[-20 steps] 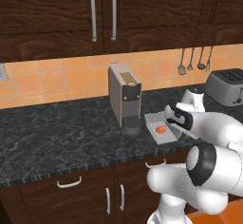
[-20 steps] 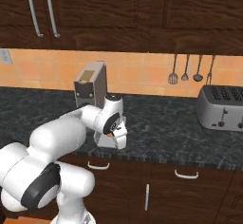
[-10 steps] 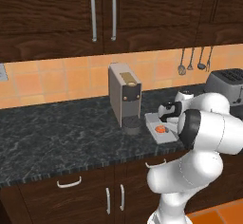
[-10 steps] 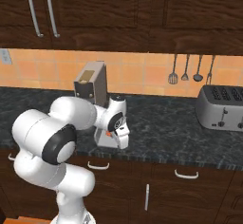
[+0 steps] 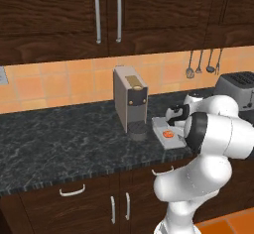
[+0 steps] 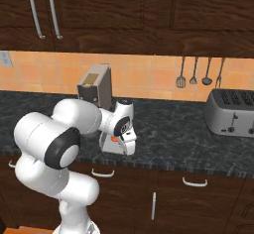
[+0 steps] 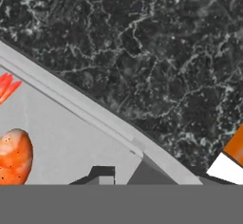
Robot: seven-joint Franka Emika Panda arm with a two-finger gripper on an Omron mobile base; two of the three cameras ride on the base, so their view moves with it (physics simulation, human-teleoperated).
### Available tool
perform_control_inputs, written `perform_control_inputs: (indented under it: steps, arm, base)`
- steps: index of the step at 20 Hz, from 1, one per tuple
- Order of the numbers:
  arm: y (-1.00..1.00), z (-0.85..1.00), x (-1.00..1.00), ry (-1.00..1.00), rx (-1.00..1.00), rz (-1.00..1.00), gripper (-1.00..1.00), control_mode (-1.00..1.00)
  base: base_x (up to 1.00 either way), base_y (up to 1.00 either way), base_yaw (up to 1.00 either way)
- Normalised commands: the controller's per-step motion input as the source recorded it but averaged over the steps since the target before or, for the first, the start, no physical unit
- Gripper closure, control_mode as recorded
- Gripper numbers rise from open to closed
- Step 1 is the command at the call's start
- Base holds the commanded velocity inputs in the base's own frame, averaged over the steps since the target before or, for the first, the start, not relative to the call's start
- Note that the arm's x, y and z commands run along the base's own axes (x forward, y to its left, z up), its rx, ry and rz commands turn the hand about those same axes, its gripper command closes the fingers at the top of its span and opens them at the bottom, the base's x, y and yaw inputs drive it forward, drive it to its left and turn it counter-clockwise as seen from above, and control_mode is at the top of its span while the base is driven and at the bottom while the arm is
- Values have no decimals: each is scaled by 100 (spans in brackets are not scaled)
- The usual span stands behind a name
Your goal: Take the meat container that has the shrimp and place it on the second highest rack of the freezer. Then take the vegetable container that has the sweet potato and bell pepper and place it on the highest rack of the freezer.
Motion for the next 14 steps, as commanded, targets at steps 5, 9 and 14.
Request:
perform_control_inputs:
  steps: [5, 9, 14]
  arm:
    - [0, 0, -2, 0, 0, 0, 100, -100]
    - [0, 2, -47, -5, 0, 0, 100, -100]
    - [0, 47, -84, -11, 0, -14, 100, -100]
  base:
    - [0, 0, 0]
    - [0, 0, 0]
    - [0, 0, 0]
